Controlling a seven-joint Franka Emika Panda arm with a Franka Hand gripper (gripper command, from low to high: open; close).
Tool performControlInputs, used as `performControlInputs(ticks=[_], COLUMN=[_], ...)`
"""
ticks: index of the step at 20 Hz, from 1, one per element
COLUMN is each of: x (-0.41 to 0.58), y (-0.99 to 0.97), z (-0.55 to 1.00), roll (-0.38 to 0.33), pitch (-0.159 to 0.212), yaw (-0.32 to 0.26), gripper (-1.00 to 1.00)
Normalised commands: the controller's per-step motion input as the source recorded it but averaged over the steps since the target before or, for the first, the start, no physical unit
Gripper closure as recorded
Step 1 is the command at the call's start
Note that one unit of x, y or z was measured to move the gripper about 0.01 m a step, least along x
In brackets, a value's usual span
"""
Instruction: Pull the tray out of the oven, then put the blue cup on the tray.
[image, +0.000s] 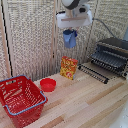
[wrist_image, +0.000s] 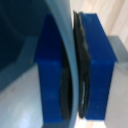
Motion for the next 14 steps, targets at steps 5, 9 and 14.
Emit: performControlInputs(ticks=[5, 9, 14], x=[-0.089, -0.021, 0.0], y=[-0.81, -0.8, -0.88], z=[0.45, 0.05, 0.0], roll=[0.013, 0.0, 0.0], pitch=[0.119, 0.007, -0.023], yaw=[-0.135, -0.153, -0.122], gripper=[1.0, 1.0, 1.0])
